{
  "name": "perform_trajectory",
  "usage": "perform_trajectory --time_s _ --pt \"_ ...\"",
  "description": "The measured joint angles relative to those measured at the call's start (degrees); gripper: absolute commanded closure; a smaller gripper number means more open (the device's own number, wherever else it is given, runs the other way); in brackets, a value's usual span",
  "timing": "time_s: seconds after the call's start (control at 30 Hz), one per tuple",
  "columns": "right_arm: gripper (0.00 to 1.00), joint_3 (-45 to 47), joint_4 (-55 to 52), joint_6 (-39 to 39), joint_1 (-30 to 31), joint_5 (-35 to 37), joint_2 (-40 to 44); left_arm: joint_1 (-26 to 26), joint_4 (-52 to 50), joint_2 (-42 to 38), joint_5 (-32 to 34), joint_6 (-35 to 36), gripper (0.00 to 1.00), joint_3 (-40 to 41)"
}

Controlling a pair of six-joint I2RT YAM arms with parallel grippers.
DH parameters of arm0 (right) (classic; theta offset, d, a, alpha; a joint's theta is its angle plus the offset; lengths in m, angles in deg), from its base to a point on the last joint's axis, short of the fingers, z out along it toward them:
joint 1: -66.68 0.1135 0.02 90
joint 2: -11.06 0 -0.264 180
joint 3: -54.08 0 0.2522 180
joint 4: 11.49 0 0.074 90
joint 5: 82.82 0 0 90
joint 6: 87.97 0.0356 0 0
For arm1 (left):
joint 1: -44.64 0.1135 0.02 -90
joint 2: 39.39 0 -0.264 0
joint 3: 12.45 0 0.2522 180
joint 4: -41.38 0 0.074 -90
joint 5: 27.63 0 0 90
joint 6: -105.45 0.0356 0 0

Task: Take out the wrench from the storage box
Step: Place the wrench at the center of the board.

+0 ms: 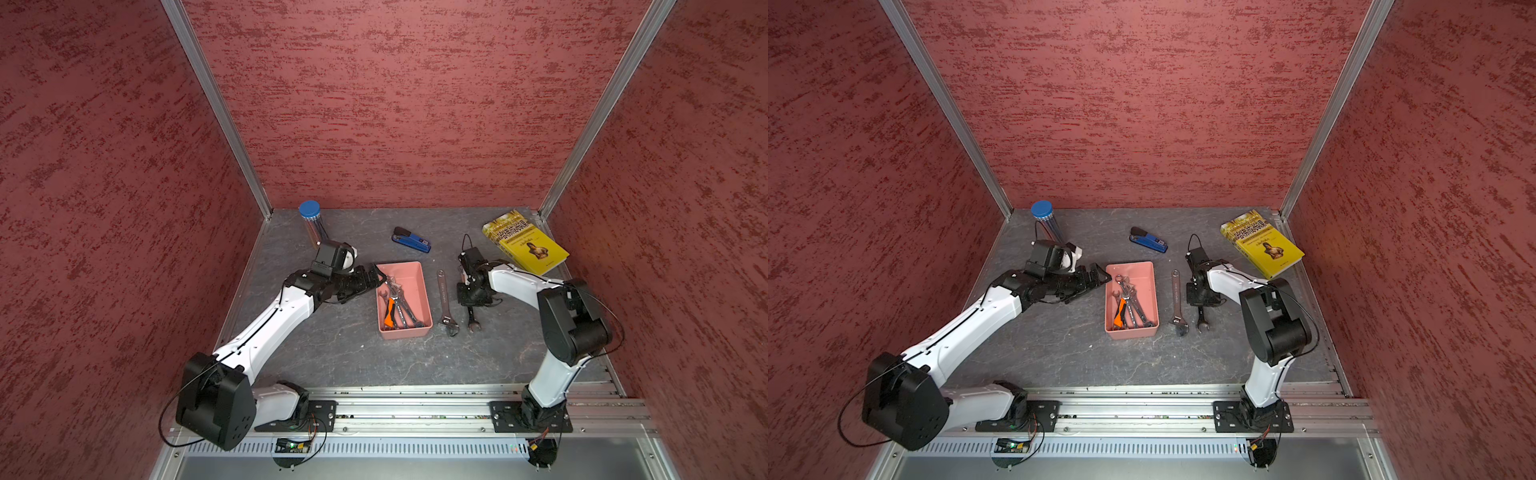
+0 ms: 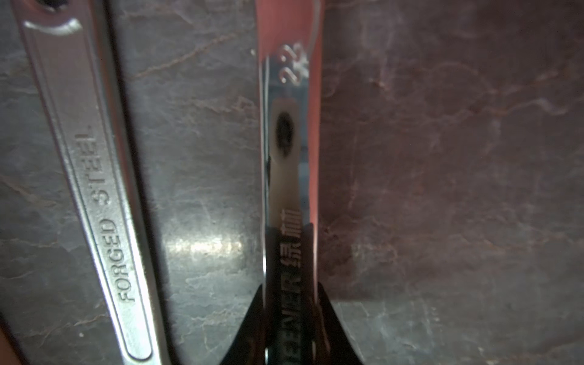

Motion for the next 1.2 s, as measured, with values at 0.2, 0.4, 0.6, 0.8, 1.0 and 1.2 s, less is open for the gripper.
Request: perform_trajectory --time_s 0.2,0.4,0.6,0.8,1.0,1.2 --pt "0.89 0.39 0.81 -0.17 -0.02 -0.39 0.04 0.0 0.02 1.33 0.0 0.02 0.0 0.0" --pt "0.8 0.66 1.16 -0.35 -0.02 -0.48 0.22 0.0 0.07 2.08 -0.07 0.04 0.0 -0.04" --pt "0.76 0.39 0.79 -0.39 -0.02 -0.68 0.09 0.02 0.04 3.45 -0.11 0.24 0.0 -0.83" --pt "0.71 -0.61 -0.35 -0.42 -0.02 -1.42 -0.61 0.09 0.07 3.58 -0.46 0.68 0.0 -1.57" --pt "0.71 -1.18 -1.03 -0.39 -0.02 -1.64 -0.94 0.15 0.02 4.2 -0.79 1.09 0.0 -1.95" --pt "0.67 -2.34 -3.34 -0.13 -0.13 -3.02 -0.81 0.39 -0.24 4.26 -0.94 1.31 0.0 -2.21"
